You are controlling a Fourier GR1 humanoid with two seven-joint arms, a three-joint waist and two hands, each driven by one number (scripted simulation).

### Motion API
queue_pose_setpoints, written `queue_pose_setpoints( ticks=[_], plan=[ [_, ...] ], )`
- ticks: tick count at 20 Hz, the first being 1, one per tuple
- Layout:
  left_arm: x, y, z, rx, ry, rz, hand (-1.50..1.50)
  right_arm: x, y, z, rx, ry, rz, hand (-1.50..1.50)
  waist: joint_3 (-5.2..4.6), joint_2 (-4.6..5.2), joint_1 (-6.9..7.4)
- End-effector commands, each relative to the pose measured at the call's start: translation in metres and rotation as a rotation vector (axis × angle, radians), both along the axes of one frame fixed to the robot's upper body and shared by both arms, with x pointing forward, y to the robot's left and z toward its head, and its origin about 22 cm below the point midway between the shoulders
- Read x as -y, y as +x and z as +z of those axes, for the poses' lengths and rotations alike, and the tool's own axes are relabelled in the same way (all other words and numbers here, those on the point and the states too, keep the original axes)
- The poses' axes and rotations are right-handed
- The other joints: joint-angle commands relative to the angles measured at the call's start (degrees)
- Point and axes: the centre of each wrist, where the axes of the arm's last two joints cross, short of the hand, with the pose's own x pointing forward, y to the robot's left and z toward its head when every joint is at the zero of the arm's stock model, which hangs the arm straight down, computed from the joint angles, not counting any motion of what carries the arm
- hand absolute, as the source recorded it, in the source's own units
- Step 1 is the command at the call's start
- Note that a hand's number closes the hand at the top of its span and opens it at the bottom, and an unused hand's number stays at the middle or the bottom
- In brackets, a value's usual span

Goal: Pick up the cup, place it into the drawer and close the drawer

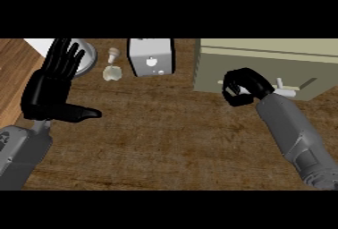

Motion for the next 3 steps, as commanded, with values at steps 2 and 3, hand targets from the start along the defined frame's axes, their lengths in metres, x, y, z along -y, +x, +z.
queue_pose_setpoints(
  ticks=[2,3],
  plan=[
    [0.004,-0.002,-0.005,0.004,-0.013,-0.020,-1.50,0.027,0.019,0.041,0.059,-0.029,-0.202,1.50,0.39,2.24,2.16],
    [0.008,-0.002,-0.004,-0.015,0.000,-0.032,-1.50,0.037,0.015,0.037,0.069,-0.020,-0.204,1.50,0.48,2.15,1.54]
  ],
)
